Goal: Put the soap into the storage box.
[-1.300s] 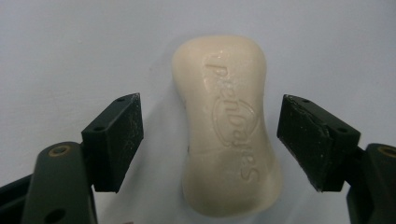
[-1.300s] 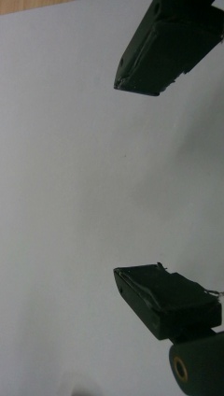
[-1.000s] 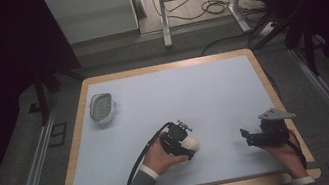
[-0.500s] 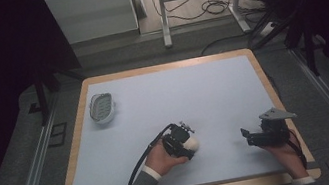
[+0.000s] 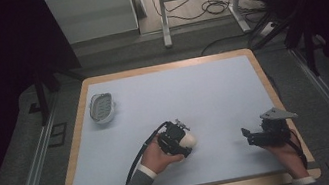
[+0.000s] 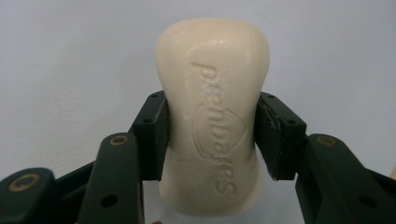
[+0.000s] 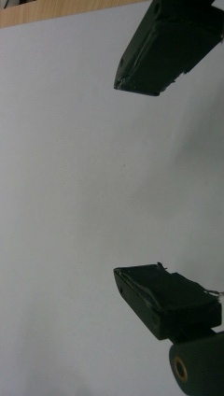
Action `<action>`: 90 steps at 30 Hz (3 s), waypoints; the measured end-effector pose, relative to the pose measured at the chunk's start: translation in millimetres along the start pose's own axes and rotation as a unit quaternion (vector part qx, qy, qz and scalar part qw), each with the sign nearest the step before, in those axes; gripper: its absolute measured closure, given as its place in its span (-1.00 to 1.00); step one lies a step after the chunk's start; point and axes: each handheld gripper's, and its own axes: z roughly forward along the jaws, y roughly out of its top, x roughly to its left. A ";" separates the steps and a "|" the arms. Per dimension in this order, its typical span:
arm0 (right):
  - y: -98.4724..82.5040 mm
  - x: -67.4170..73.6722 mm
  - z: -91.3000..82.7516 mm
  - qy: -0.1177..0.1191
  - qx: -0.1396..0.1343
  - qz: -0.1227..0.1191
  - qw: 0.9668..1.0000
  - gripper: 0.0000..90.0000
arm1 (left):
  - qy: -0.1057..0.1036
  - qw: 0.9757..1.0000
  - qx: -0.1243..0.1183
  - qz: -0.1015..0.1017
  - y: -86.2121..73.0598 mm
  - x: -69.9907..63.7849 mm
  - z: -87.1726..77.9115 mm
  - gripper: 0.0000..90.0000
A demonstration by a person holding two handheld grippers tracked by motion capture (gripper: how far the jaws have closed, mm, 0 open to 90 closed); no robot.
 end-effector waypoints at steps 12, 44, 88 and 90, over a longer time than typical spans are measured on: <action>-0.1 -0.5 -0.1 -0.001 0.001 0.001 1.000 -0.81 | -0.005 1.000 -0.010 0.002 -2.2 3.9 -2.7 0.10; -0.7 -1.4 0.2 -0.004 0.002 0.002 1.000 -0.81 | 0.018 0.999 0.032 0.035 1.7 -7.9 11.6 0.08; -1.2 -4.0 -0.9 -0.008 0.001 0.008 1.000 -0.81 | 0.039 0.998 -0.038 -0.027 -18.5 54.8 -61.3 0.10; -1.3 -4.1 -0.8 -0.008 0.001 0.008 1.000 -0.81 | 0.040 0.998 -0.039 -0.030 -19.1 57.1 -63.5 0.10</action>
